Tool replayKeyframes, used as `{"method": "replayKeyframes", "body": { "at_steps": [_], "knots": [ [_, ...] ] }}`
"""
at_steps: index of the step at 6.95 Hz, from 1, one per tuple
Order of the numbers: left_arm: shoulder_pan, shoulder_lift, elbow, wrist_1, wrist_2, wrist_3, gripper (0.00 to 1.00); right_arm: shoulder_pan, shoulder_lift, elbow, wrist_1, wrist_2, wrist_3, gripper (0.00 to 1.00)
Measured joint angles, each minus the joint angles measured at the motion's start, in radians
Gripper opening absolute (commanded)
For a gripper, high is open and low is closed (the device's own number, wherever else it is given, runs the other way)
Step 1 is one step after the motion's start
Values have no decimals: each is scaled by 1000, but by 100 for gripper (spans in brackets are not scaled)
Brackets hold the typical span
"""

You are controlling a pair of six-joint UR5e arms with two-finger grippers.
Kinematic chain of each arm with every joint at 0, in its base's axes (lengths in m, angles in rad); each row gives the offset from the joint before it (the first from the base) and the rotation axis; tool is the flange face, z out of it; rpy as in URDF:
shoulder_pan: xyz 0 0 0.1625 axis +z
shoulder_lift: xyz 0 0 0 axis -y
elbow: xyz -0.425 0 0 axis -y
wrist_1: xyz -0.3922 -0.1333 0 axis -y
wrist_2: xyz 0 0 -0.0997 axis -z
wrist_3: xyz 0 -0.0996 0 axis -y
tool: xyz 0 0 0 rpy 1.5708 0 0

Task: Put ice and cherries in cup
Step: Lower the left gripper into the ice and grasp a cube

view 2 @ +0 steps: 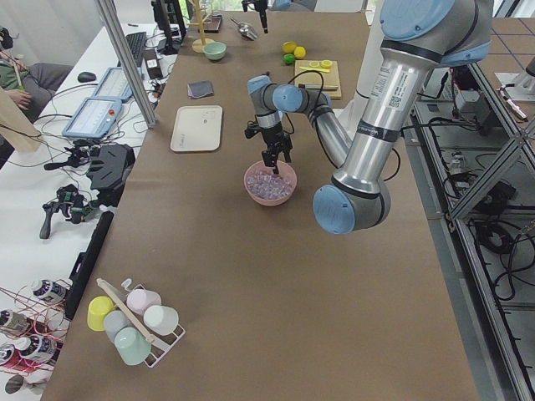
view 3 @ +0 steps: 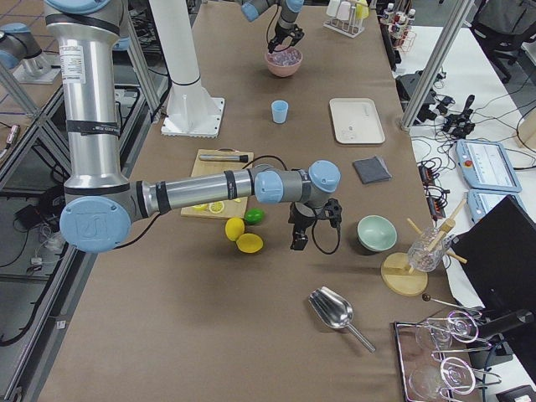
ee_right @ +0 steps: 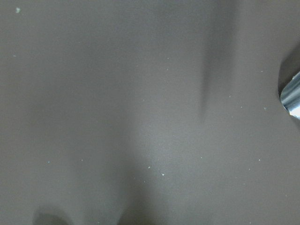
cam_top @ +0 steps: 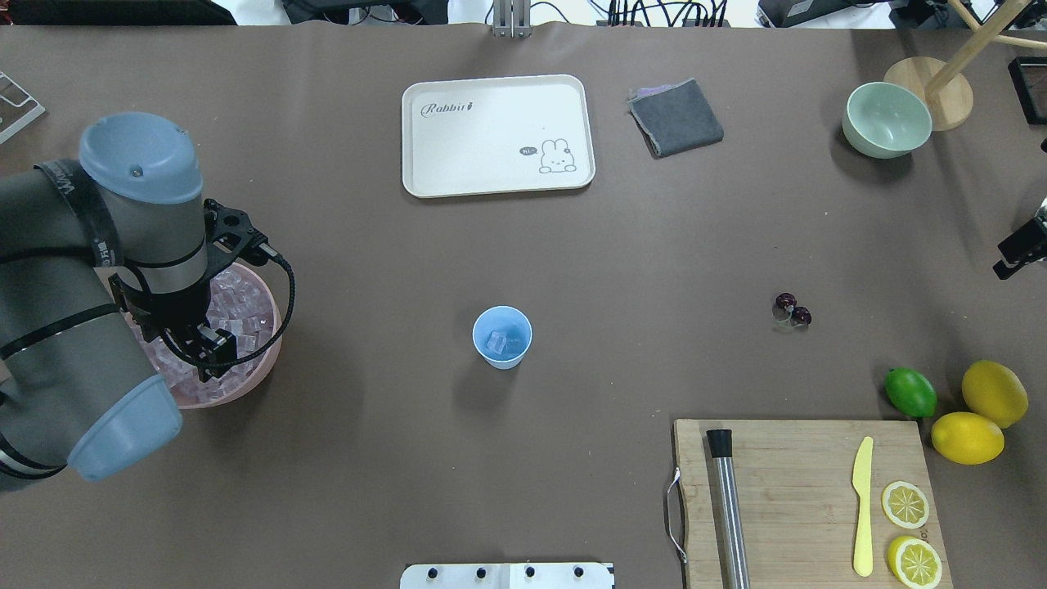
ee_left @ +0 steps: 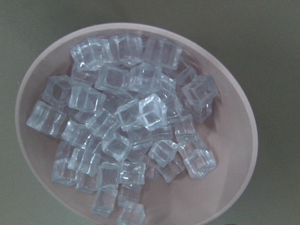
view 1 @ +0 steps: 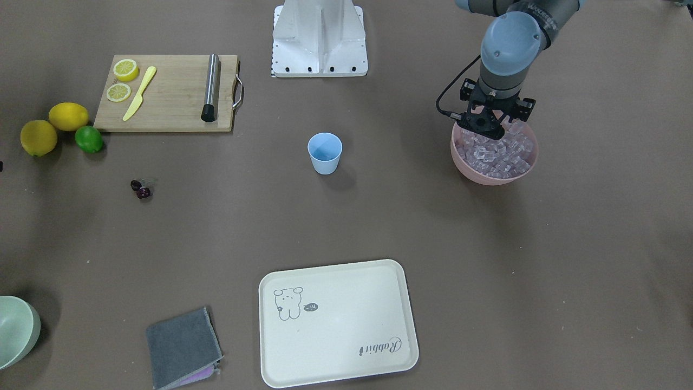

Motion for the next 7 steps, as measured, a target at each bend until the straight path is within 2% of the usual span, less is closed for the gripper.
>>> {"method": "replayKeyframes", "body": {
  "at_steps": [4,7],
  "knots": [
    [1,65,22,-12,2,99,85,1,-1,-3,16,1,8,100],
    [2,64,67,-15,0,106,84,1,-2,-1,16,0,12,100]
  ]
}}
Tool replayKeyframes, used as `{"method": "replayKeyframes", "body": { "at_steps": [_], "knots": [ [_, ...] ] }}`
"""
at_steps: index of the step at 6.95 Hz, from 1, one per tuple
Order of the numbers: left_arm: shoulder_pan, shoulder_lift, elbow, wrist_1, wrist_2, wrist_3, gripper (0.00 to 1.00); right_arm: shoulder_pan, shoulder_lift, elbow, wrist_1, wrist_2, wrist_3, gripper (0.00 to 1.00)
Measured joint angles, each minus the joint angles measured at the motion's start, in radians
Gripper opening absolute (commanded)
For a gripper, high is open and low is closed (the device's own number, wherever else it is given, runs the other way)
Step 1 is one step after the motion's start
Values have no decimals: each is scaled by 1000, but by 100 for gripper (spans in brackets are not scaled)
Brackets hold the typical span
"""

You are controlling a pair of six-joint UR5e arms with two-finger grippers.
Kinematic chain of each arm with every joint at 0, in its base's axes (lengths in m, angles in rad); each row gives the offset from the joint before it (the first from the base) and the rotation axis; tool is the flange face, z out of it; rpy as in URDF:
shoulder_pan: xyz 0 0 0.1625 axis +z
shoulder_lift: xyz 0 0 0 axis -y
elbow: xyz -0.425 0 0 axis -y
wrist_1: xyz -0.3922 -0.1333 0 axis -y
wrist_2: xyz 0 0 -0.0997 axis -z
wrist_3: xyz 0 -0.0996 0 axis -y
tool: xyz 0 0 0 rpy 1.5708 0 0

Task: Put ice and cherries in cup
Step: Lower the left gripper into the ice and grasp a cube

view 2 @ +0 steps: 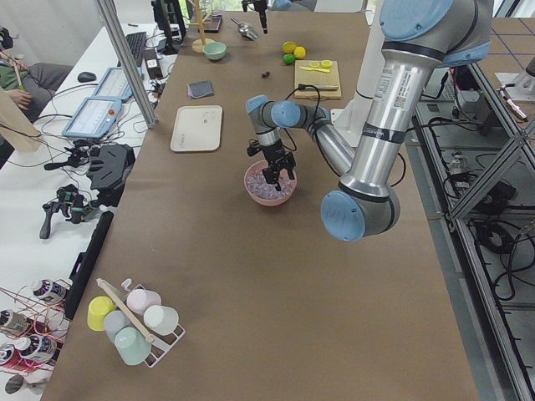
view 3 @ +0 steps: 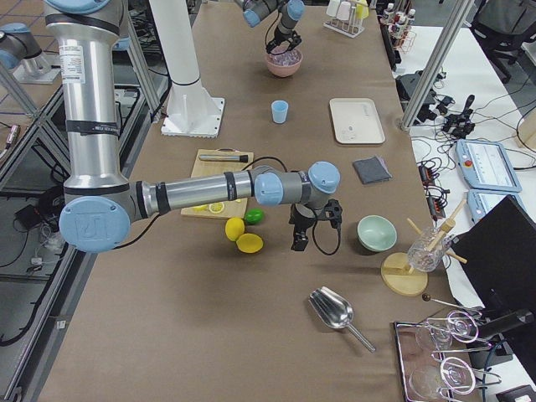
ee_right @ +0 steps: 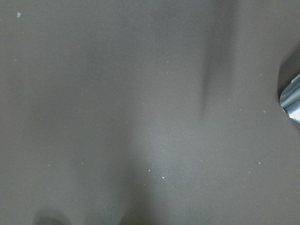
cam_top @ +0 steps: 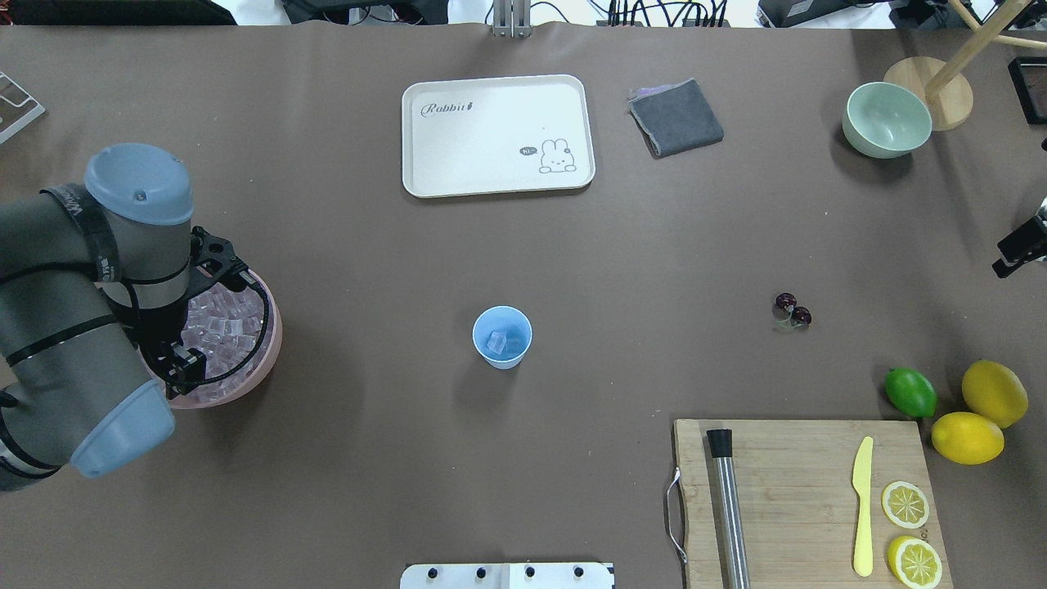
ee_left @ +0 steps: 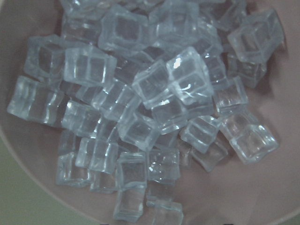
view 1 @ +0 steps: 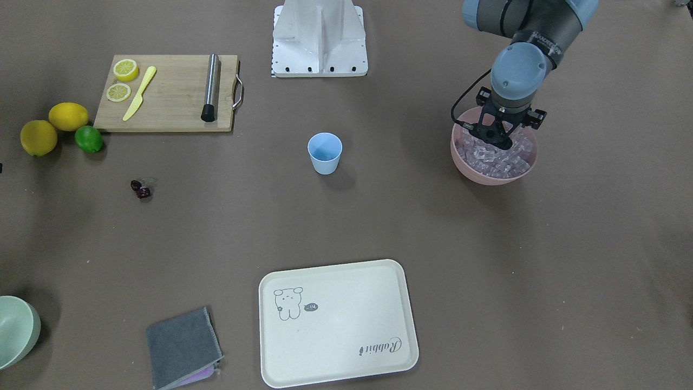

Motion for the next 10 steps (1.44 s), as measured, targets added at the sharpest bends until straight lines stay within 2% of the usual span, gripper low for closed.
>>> {"method": "replayKeyframes", "body": {
  "at_steps": [10],
  "knots": [
    [3,-13,60,15,-42,-2,66,-1,0,2,1,0,2,100]
  ]
}}
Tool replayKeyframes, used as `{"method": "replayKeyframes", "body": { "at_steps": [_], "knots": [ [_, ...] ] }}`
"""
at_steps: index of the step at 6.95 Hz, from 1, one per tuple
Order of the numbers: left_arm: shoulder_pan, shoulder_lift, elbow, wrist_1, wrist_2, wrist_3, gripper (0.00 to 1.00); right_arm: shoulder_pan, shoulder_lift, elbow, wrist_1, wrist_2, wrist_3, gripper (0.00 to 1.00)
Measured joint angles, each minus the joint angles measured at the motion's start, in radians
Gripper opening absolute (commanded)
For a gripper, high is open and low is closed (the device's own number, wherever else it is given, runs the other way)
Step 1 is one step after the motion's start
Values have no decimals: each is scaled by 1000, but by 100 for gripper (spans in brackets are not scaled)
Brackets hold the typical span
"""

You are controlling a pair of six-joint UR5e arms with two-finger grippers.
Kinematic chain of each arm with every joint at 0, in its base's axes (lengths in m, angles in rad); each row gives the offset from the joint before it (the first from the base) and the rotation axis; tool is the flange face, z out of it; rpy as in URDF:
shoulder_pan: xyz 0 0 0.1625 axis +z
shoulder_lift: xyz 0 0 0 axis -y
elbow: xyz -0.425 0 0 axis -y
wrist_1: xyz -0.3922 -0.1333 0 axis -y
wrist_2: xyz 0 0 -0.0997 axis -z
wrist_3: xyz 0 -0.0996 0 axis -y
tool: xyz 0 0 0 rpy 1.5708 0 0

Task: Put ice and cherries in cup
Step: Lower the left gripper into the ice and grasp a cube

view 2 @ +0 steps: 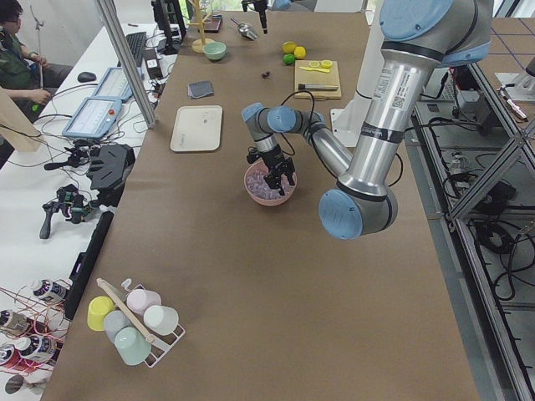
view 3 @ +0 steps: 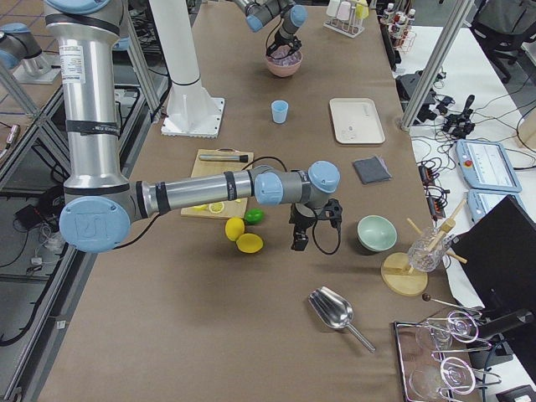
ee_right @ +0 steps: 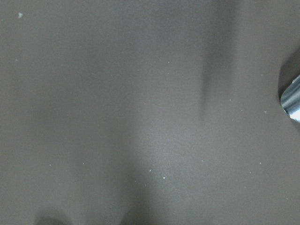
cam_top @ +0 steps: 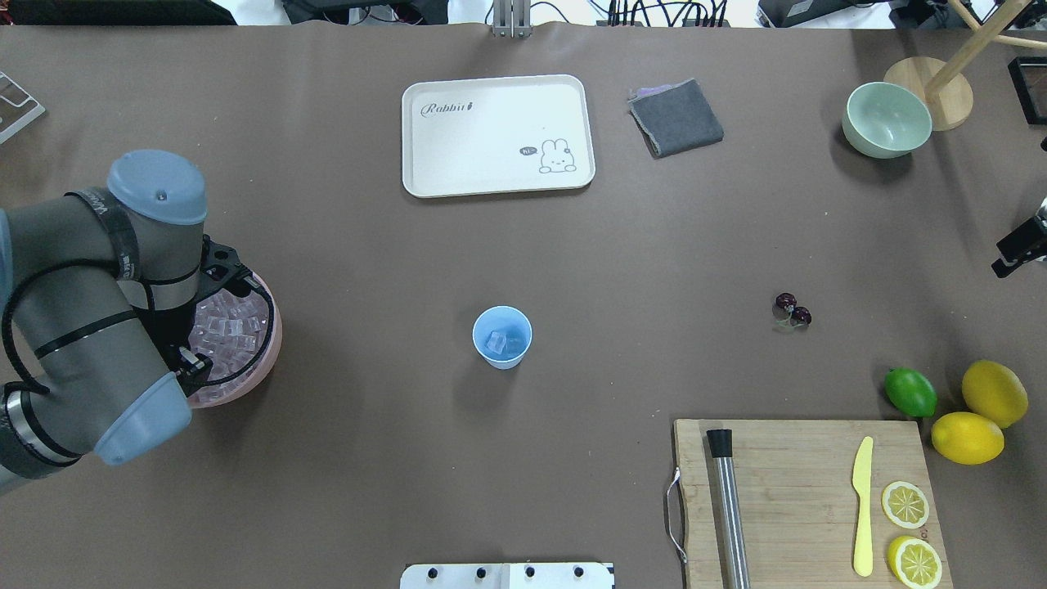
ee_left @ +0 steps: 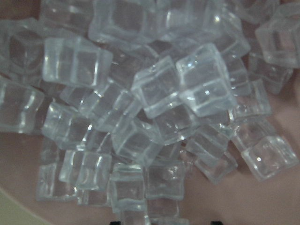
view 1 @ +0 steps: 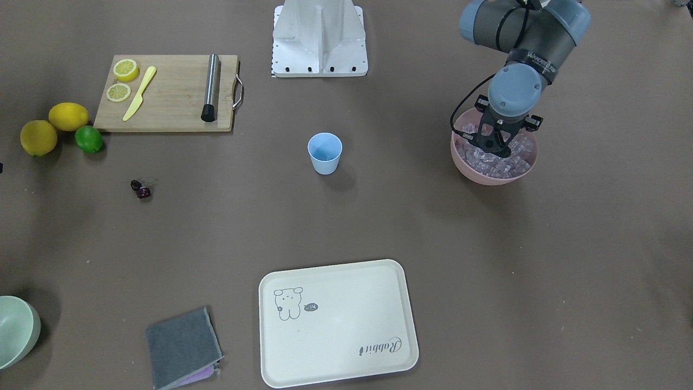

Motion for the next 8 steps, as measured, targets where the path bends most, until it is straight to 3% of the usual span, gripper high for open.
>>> {"method": "replayKeyframes", "body": {
  "at_steps": [1,6,7,8],
  "knots": [
    [0,0,1,1,0,0,77,0,0,0,0,0,0,100],
    [-1,-3,15,2,2,2,81,0,0,3,1,0,3,100],
    [-1,-6,26,1,2,3,74,0,0,3,1,0,4,100],
    [-1,-9,33,1,2,3,56,0,0,4,1,0,5,100]
  ]
}}
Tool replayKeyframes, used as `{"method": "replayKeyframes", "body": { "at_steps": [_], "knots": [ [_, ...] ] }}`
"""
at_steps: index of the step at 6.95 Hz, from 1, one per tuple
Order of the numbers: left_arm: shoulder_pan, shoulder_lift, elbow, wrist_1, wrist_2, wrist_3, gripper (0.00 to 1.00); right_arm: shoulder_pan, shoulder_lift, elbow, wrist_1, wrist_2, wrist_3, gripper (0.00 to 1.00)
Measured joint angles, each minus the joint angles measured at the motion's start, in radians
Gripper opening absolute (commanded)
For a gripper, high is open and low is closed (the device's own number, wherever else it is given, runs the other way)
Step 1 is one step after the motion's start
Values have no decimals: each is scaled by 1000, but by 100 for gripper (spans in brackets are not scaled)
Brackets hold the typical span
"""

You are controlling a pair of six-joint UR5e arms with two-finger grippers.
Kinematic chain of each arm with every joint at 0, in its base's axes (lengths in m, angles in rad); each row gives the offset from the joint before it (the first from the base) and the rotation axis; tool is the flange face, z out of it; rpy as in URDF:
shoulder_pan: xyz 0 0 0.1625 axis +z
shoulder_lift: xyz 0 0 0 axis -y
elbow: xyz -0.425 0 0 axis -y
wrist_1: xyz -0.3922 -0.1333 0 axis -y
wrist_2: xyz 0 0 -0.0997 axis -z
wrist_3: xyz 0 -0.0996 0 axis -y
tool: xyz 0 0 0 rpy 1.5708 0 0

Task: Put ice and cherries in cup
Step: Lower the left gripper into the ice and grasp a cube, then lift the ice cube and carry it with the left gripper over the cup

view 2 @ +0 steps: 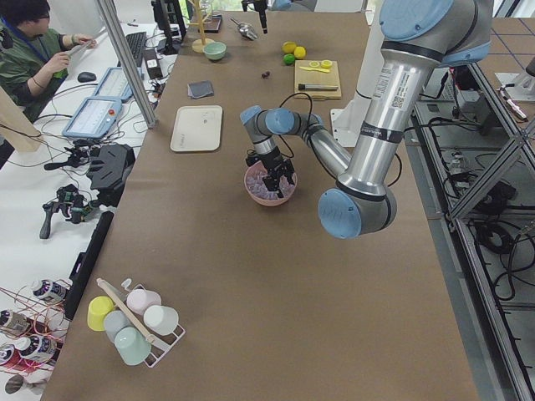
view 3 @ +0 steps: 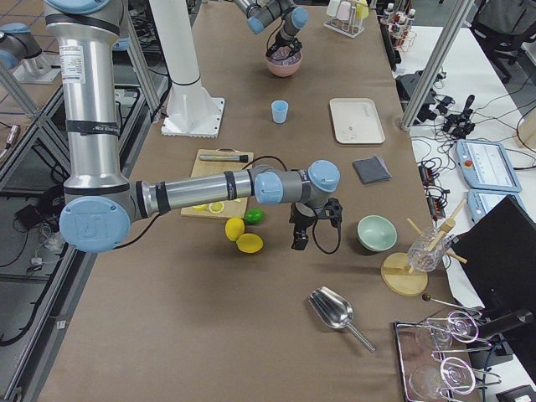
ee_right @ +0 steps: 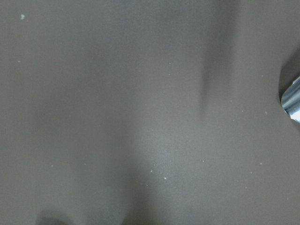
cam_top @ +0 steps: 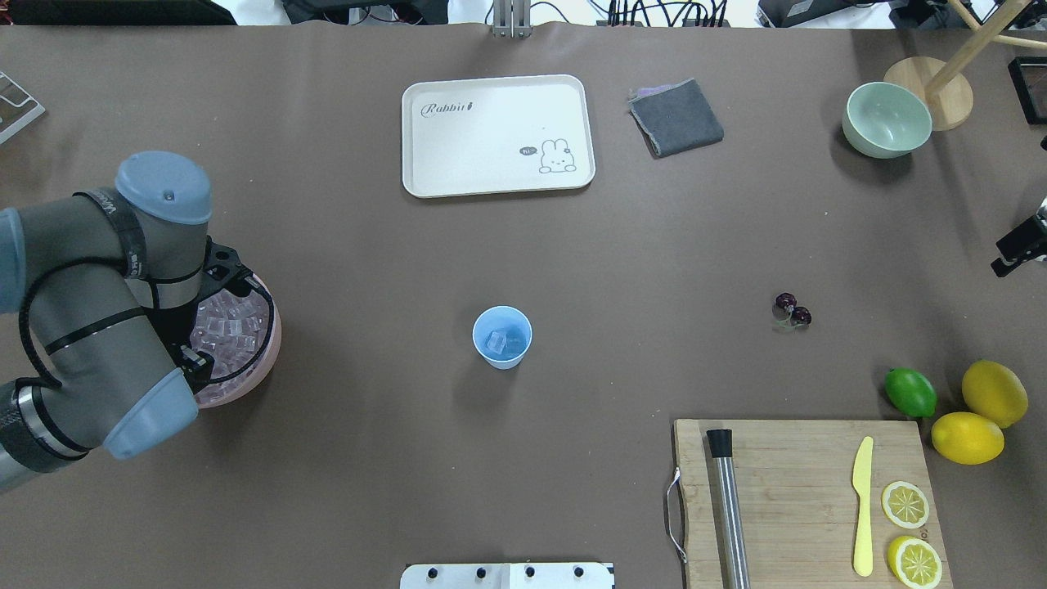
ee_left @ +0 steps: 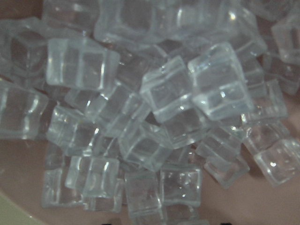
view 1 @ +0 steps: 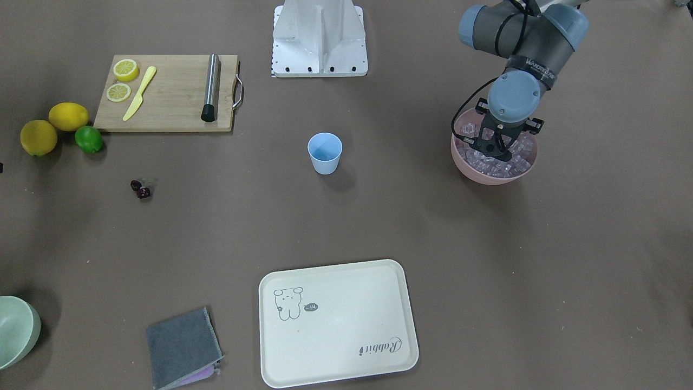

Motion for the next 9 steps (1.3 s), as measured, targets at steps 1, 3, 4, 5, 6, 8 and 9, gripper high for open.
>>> {"method": "replayKeyframes", "body": {
  "at_steps": [1,3,4,5,6,8,9],
  "knots": [
    [0,-3,1,1,0,0,39,0,0,0,0,0,1,100],
    [-1,-9,-4,10,-1,0,23,0,0,1,0,0,2,100],
    [-2,-21,-9,34,-1,4,19,0,0,1,0,0,2,100],
    [-4,-46,-10,77,-1,21,19,0,0,0,0,0,2,100],
    [-11,-74,-9,122,-1,47,18,0,0,0,0,0,2,100],
    [-51,-125,-4,175,-39,67,17,0,0,-1,0,1,3,100],
    [-83,-140,0,180,-96,67,16,0,0,-1,0,1,3,100]
  ]
}}
